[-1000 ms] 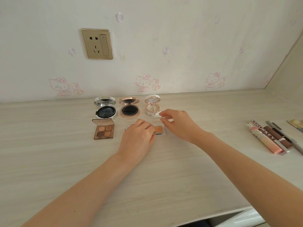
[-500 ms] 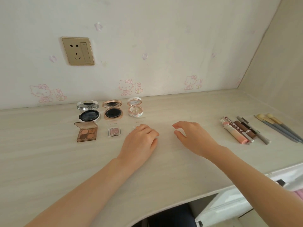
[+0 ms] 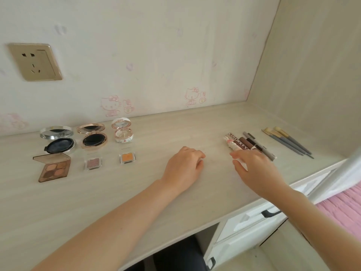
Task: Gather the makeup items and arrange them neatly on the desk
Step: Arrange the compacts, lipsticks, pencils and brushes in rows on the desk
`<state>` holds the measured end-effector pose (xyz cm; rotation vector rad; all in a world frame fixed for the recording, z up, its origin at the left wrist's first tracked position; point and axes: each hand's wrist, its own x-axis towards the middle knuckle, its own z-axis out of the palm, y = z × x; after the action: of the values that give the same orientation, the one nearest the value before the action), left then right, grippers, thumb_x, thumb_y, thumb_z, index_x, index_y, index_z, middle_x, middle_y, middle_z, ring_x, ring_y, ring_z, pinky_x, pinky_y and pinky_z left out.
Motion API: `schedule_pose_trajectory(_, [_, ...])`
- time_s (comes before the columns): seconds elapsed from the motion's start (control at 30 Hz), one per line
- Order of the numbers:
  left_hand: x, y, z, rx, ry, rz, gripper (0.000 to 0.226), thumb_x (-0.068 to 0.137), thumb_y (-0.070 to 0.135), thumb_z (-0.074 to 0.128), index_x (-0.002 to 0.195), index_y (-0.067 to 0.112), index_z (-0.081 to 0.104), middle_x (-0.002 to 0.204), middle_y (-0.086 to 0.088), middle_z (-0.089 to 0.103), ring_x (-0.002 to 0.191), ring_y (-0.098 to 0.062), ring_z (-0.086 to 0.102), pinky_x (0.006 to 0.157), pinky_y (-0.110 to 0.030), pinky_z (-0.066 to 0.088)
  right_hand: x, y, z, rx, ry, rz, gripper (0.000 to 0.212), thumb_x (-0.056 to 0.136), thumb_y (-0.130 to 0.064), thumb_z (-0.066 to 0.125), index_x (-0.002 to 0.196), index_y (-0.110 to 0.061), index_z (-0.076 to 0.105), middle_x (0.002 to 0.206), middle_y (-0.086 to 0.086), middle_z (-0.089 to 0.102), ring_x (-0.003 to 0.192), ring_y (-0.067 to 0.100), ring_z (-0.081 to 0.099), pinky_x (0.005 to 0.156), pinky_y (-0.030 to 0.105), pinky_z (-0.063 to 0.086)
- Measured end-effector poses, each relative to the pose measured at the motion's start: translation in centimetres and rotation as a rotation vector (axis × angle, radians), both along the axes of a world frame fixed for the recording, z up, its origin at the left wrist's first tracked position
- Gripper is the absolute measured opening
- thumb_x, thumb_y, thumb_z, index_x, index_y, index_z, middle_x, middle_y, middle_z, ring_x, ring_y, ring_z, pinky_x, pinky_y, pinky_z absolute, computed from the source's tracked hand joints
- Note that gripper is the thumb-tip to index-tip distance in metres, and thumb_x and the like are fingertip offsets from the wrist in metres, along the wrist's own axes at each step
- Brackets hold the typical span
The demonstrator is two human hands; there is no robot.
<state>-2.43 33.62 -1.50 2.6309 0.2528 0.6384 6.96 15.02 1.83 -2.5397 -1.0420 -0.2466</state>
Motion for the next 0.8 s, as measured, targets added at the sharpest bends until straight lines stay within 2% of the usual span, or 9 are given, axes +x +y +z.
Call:
schedule_pose_trajectory(0.07, [1.6, -0.6, 0.0, -0.025, 0.019, -0.014, 0.027, 0.095, 0.019, 0.050, 0.117, 0.018, 0.065, 0.114, 0.002, 0.067, 0.117, -0.017, 0.050, 0.091, -0.036, 0.046, 0.7, -1.0, 0.1, 0.026, -0.016, -0.034, 0.023, 0.094, -0.020, 0.052, 0.113, -0.019, 0.065, 0.098, 0.000, 0.066, 0.097, 0.023, 0.059, 0.070, 0.038, 0.051])
schedule_pose_trajectory(0.13, [3.2, -1.1, 0.1, -0.051, 0.032, -0.024, 0.028, 0.095, 0.019, 0.049, 0.118, 0.018, 0.064, 0.116, 0.001, 0.066, 0.118, -0.017, 0.049, 0.093, -0.036, 0.045, 1.4, -1.7, 0.3, 0.034, -0.035, -0.072, 0.023, 0.094, -0.022, 0.050, 0.111, -0.019, 0.065, 0.095, 0.000, 0.066, 0.091, 0.023, 0.059, 0.068, 0.036, 0.050])
schedule_pose_trajectory(0.23, [5.7, -1.5, 0.2, -0.091, 0.053, -0.040, 0.031, 0.094, 0.019, 0.049, 0.121, 0.016, 0.063, 0.120, 0.000, 0.065, 0.120, -0.018, 0.047, 0.096, -0.035, 0.043, 1.9, -2.0, 0.8, 0.028, 0.017, -0.120, 0.032, 0.094, -0.036, 0.042, 0.102, -0.017, 0.066, 0.095, -0.002, 0.063, 0.092, 0.023, 0.054, 0.073, 0.037, 0.048])
schedule_pose_trajectory(0.37, [8.5, -1.8, 0.3, -0.111, 0.078, -0.049, 0.033, 0.094, 0.019, 0.049, 0.124, 0.013, 0.060, 0.123, -0.003, 0.063, 0.122, -0.021, 0.045, 0.099, -0.034, 0.040, 2.7, -1.7, 0.7, 0.003, 0.004, -0.144, 0.028, 0.096, -0.033, 0.045, 0.109, -0.018, 0.064, 0.103, 0.000, 0.061, 0.098, 0.026, 0.054, 0.073, 0.034, 0.045])
schedule_pose_trajectory(0.47, [10.1, -1.8, 0.5, -0.129, 0.089, -0.034, 0.034, 0.093, 0.018, 0.049, 0.126, 0.012, 0.058, 0.126, -0.005, 0.059, 0.125, -0.022, 0.043, 0.099, -0.036, 0.040, 3.6, -1.5, 0.0, -0.035, -0.032, -0.145, 0.035, 0.094, -0.041, 0.041, 0.114, -0.021, 0.062, 0.108, -0.002, 0.064, 0.105, 0.025, 0.051, 0.074, 0.032, 0.045])
schedule_pose_trajectory(0.53, [10.9, -1.6, 0.6, -0.135, 0.091, -0.031, 0.035, 0.094, 0.018, 0.048, 0.127, 0.012, 0.056, 0.127, -0.006, 0.058, 0.126, -0.023, 0.042, 0.099, -0.036, 0.039, 4.3, -1.2, -0.4, -0.068, -0.060, -0.154, 0.039, 0.093, -0.044, 0.038, 0.113, -0.021, 0.062, 0.105, -0.004, 0.063, 0.105, 0.021, 0.049, 0.075, 0.032, 0.046])
schedule_pose_trajectory(0.67, [12.6, -1.2, 1.1, -0.138, 0.081, -0.054, 0.034, 0.096, 0.023, 0.049, 0.126, 0.011, 0.057, 0.128, -0.006, 0.058, 0.126, -0.023, 0.042, 0.102, -0.035, 0.037, 6.2, -1.3, -0.7, -0.039, -0.075, -0.210, 0.027, 0.095, -0.029, 0.044, 0.111, -0.018, 0.062, 0.105, -0.001, 0.061, 0.104, 0.021, 0.046, 0.078, 0.034, 0.046])
schedule_pose_trajectory(0.8, [14.8, -1.4, 1.8, -0.135, 0.093, -0.119, 0.034, 0.095, 0.024, 0.050, 0.126, 0.011, 0.058, 0.130, -0.006, 0.057, 0.127, -0.024, 0.041, 0.104, -0.034, 0.035, 7.5, -1.7, -0.8, -0.084, -0.098, -0.229, 0.027, 0.097, -0.027, 0.042, 0.114, -0.017, 0.061, 0.106, 0.002, 0.058, 0.102, 0.022, 0.046, 0.078, 0.032, 0.044])
